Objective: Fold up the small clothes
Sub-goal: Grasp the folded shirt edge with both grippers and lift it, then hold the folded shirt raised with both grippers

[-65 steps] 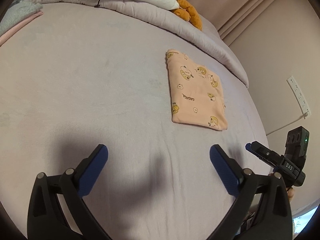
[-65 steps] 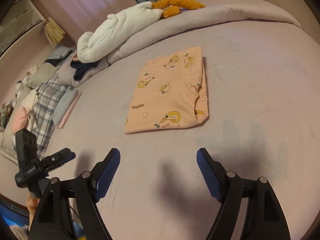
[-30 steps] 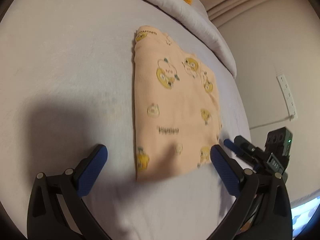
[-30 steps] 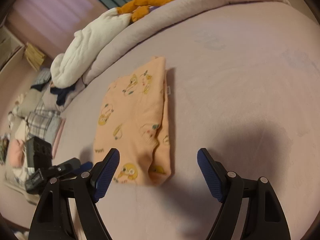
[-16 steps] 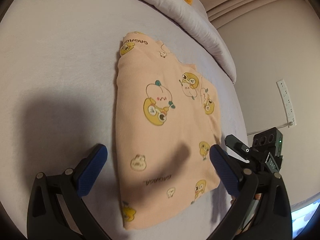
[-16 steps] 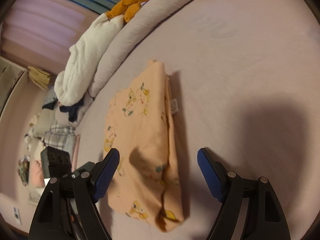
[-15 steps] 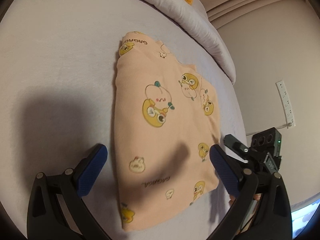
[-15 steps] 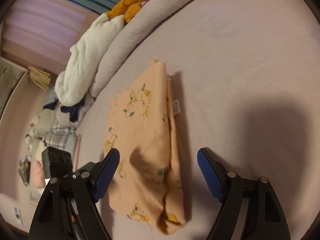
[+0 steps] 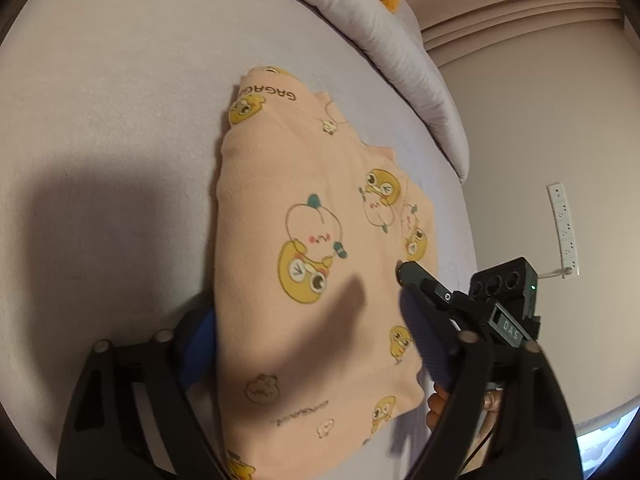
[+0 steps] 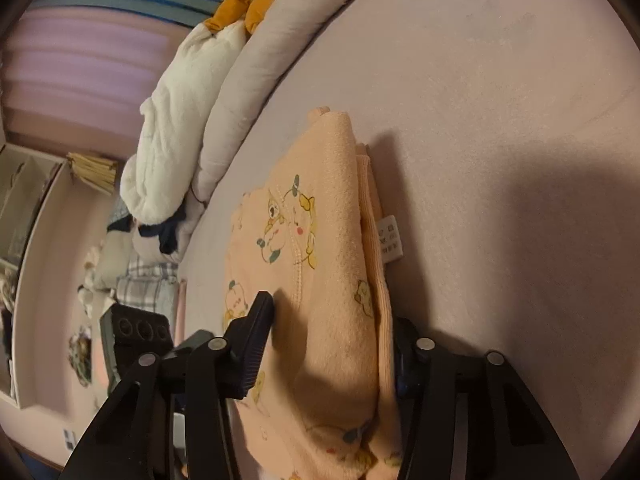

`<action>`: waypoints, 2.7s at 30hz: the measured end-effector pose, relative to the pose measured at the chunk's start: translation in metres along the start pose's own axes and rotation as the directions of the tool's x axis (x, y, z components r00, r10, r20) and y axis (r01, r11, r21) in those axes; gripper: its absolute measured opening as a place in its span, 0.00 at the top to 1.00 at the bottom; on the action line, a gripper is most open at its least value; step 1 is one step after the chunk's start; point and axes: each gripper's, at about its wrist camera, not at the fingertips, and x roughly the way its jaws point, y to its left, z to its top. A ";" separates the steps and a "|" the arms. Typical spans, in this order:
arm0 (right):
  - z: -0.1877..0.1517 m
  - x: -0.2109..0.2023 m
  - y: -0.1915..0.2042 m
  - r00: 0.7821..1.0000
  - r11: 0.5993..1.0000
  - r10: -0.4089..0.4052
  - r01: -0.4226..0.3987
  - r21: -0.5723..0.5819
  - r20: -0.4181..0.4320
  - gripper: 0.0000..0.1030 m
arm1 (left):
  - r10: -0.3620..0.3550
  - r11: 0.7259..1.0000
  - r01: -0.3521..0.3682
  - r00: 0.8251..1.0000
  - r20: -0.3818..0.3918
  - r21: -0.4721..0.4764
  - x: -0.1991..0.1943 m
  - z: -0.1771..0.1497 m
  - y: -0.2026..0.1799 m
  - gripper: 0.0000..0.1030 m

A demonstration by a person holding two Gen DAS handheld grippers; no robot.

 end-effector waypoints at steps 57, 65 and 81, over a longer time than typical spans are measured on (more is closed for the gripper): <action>-0.145 -0.065 0.137 0.995 0.896 0.005 0.041 -0.443 0.101 0.73 | 0.175 0.957 -0.214 0.965 0.197 0.194 -0.064 -0.062 -0.040 0.76; -0.166 -0.067 0.157 0.996 0.863 0.025 0.022 -0.505 0.085 0.73 | 0.167 0.963 -0.210 0.957 0.238 0.169 -0.090 -0.081 -0.035 0.76; -0.190 -0.057 0.178 0.999 0.808 0.036 -0.014 -0.589 0.025 0.73 | 0.182 0.966 -0.226 0.940 0.288 0.126 -0.129 -0.105 -0.015 0.76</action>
